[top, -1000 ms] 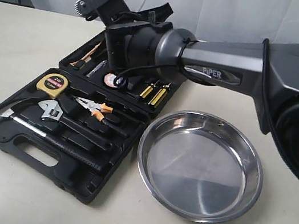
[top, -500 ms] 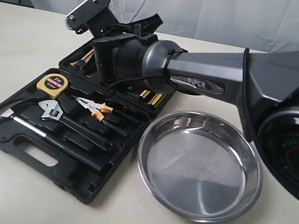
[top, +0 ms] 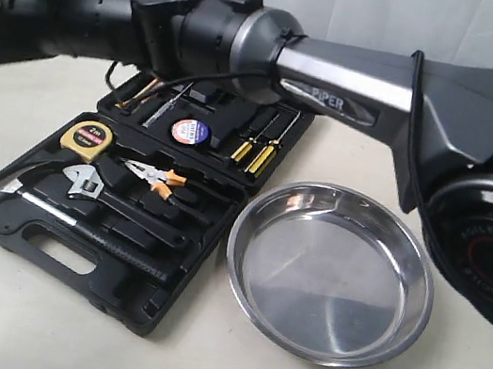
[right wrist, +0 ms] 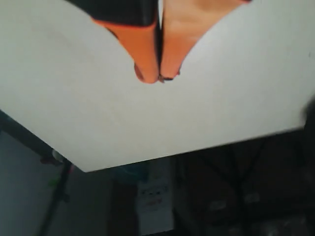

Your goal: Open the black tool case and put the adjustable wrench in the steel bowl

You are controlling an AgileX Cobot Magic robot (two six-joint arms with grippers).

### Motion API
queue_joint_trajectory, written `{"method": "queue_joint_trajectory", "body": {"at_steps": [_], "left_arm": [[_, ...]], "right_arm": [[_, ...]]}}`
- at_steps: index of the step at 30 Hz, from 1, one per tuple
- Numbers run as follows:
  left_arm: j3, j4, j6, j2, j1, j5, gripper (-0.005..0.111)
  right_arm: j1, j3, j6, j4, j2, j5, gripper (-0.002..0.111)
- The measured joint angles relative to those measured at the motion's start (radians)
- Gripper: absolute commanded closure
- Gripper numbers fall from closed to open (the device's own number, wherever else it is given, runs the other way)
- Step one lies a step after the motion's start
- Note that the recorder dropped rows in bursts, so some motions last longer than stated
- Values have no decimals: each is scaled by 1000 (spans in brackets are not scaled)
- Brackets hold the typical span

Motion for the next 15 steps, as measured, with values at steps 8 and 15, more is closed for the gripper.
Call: {"method": "queue_joint_trajectory", "body": {"at_steps": [8,15], "left_arm": [[0,0,0,0,0,0,107],[0,0,0,0,0,0,107]], "right_arm": [[-102,-9,608,-244,0,148,109],[-142,-9,1149,-764,0,442,109]]}}
